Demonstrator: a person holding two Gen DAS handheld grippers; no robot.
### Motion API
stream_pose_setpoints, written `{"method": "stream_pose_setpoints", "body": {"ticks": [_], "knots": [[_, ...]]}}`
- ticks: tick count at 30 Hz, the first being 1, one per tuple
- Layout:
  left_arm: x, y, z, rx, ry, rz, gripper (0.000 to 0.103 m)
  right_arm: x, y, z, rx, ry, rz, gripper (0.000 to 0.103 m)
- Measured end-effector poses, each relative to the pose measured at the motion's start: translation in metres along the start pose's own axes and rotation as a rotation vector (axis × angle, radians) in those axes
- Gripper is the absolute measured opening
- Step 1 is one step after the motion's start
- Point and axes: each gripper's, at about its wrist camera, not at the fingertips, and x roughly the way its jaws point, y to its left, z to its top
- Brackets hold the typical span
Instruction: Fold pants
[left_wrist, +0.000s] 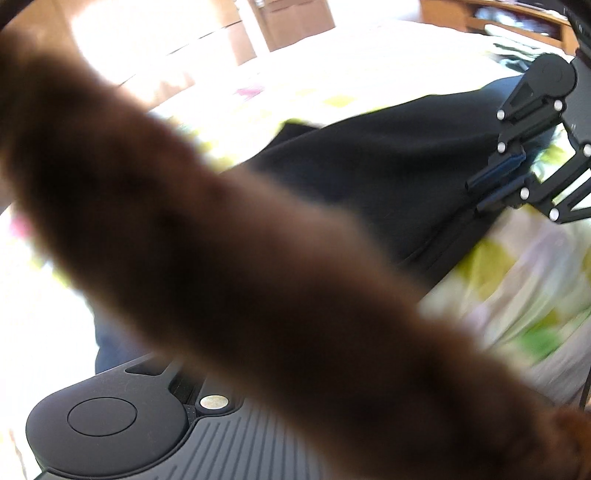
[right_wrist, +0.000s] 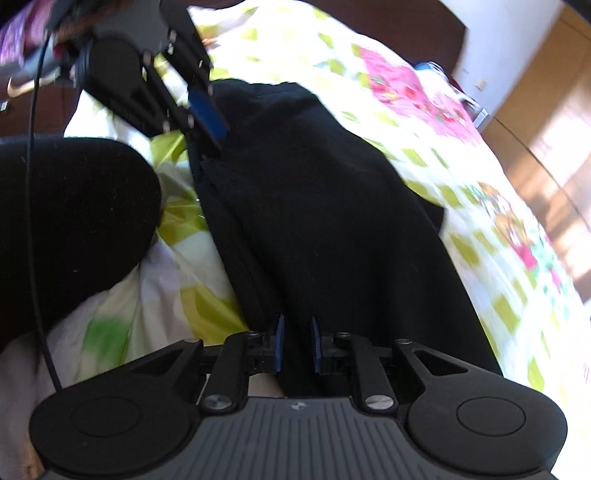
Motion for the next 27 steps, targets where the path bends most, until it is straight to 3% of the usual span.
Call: {"method": "stream_pose_setpoints", "body": {"ticks": [7, 9, 16, 20, 23, 25, 27], "knots": [[-0.010, 0.021, -0.029, -0.006, -0.015, -0.010, 0.028, 0.011, -0.002, 0.025, -0.043, -0.004, 0.046, 0.036], [-0.009, 0.023, -0.033, 0.015, -0.024, 0.008, 0.037, 0.015, 0.001, 0.029, -0.046, 0.010, 0.055, 0.037], [-0.007, 0.031, -0.045, 0.100, -0.033, 0.069, 0.038, 0.012, 0.004, 0.043, -0.004, -0.011, 0.099, 0.039], [-0.006, 0.042, -0.050, 0.096, -0.036, 0.121, 0.038, 0.029, 0.012, 0.050, -0.032, 0.019, 0.096, 0.039], [0.000, 0.042, -0.050, 0.147, -0.036, 0.146, 0.039, 0.037, 0.017, 0.055, -0.058, 0.018, 0.086, 0.039], [0.002, 0.043, -0.051, 0.151, -0.042, 0.149, 0.039, 0.042, 0.014, 0.059, -0.021, 0.022, 0.076, 0.039], [0.004, 0.045, -0.051, 0.154, -0.049, 0.164, 0.039, 0.046, 0.007, 0.064, 0.049, 0.045, 0.097, 0.031]]}}
